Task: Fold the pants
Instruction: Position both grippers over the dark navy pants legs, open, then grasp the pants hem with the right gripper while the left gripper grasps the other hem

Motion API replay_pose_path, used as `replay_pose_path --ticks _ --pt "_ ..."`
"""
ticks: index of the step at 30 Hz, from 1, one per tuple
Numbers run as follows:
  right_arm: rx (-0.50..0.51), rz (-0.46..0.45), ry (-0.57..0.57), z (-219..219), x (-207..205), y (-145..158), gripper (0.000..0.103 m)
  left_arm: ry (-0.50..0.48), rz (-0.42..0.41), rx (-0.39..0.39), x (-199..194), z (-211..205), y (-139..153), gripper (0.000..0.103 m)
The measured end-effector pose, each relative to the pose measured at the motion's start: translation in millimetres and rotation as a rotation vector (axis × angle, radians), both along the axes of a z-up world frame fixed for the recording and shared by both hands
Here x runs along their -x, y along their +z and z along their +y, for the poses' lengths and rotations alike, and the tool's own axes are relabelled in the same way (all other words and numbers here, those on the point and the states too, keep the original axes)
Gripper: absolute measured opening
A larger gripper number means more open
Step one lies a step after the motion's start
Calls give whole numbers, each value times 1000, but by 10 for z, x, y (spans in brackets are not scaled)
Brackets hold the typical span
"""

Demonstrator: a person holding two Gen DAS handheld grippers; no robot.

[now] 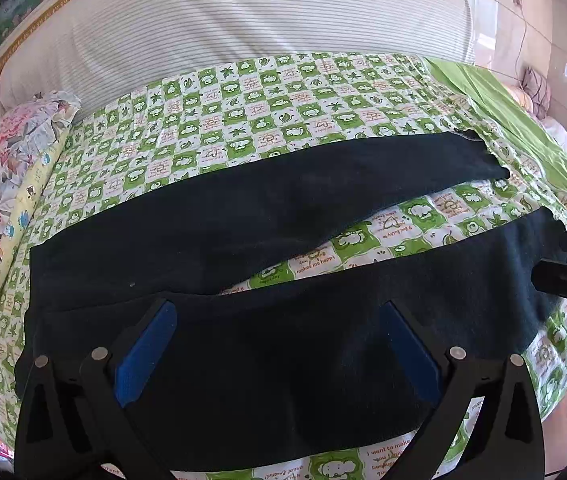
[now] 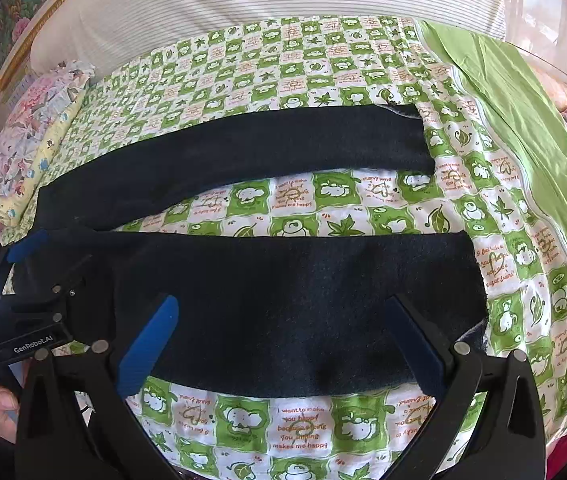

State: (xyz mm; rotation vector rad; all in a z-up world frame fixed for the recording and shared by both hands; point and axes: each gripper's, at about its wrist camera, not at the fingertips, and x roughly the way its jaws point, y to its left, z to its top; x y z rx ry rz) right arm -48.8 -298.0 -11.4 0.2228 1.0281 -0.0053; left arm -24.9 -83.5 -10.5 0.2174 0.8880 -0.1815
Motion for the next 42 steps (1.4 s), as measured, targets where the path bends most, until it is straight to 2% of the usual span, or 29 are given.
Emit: replay_pose_path --ticks 26,38,42 --pt "2 9 2 -43 -97 -8 103 5 18 20 -101 20 -44 103" --pt "0 23 2 -126 -290 -42 103 -8 46 31 -330 2 -113 103" --pt "-4 21 -3 -198 -391 -48 103 -63 71 37 -511 -43 -126 101"
